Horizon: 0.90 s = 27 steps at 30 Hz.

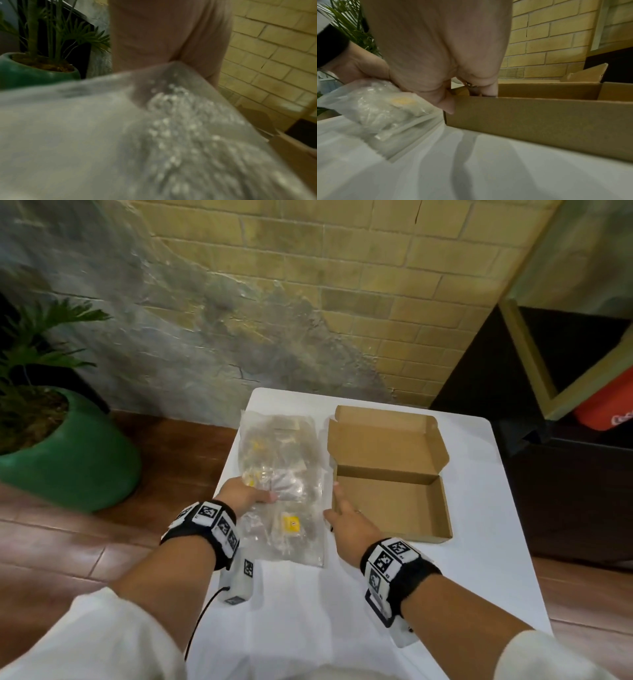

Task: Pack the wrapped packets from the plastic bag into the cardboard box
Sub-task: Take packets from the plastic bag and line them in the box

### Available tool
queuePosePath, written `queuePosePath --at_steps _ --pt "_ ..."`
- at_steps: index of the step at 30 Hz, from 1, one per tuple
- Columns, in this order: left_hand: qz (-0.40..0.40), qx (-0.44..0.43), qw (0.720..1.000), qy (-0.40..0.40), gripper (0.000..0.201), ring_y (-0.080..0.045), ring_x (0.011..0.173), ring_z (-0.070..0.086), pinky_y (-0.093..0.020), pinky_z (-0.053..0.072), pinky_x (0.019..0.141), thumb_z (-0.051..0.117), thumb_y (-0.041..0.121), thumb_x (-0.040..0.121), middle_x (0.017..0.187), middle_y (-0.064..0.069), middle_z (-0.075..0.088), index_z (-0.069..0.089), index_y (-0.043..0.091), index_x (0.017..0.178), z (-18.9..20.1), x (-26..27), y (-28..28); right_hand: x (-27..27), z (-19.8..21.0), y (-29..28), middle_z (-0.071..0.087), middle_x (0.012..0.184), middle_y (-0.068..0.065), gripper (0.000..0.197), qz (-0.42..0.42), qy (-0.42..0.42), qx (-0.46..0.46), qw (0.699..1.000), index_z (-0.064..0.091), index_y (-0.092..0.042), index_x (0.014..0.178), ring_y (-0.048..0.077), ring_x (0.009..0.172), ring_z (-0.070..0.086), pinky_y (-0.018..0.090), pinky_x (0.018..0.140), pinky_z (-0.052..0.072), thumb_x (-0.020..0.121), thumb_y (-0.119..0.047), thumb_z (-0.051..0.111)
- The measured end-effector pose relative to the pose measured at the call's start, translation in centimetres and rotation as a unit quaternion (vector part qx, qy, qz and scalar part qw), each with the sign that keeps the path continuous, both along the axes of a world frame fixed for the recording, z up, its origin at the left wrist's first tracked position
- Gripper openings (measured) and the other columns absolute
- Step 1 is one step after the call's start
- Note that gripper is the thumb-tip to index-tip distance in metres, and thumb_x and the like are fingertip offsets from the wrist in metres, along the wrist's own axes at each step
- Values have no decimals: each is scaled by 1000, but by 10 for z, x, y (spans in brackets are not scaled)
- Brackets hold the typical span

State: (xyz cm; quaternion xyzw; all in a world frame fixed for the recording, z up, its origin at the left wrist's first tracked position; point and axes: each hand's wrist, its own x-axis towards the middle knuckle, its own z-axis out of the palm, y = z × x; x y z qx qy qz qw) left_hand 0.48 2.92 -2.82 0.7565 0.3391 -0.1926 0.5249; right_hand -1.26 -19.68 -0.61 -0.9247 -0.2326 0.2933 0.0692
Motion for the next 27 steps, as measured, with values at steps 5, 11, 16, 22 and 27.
queuePosePath --at_steps 5,11,16,22,27 --pt "15 -102 987 -122 38 -27 102 65 -42 49 94 75 12 76 108 -9 69 61 12 111 37 3 -5 0 0 -2 -22 156 6 53 -4 5 27 1000 38 -11 137 32 107 56 32 82 48 87 7 41" --pt "9 -154 963 -220 82 -21 105 65 -40 52 91 85 34 56 117 -5 66 51 13 128 84 3 -14 13 14 -9 57 126 5 32 -192 27 258 946 58 -14 123 27 106 59 33 89 47 93 -16 45" --pt "-17 -201 935 -291 32 -16 90 69 -30 54 83 65 2 81 98 -3 72 60 12 111 117 -9 -58 24 87 -31 72 103 2 36 -388 204 581 686 66 -21 102 19 100 66 37 90 50 97 -42 38" --pt "-180 -44 957 -225 34 -21 107 62 -22 50 78 72 31 80 104 4 67 60 21 109 129 -19 -100 24 152 -63 67 96 -8 26 -298 -5 523 799 59 -31 100 12 93 64 26 80 54 92 -8 52" --pt "-114 219 905 -346 102 -26 144 3 -47 11 115 73 48 73 156 -5 8 9 23 149 152 -28 -109 9 166 -93 67 96 -21 32 -191 -68 392 897 66 -31 114 5 102 61 29 93 49 95 -11 50"
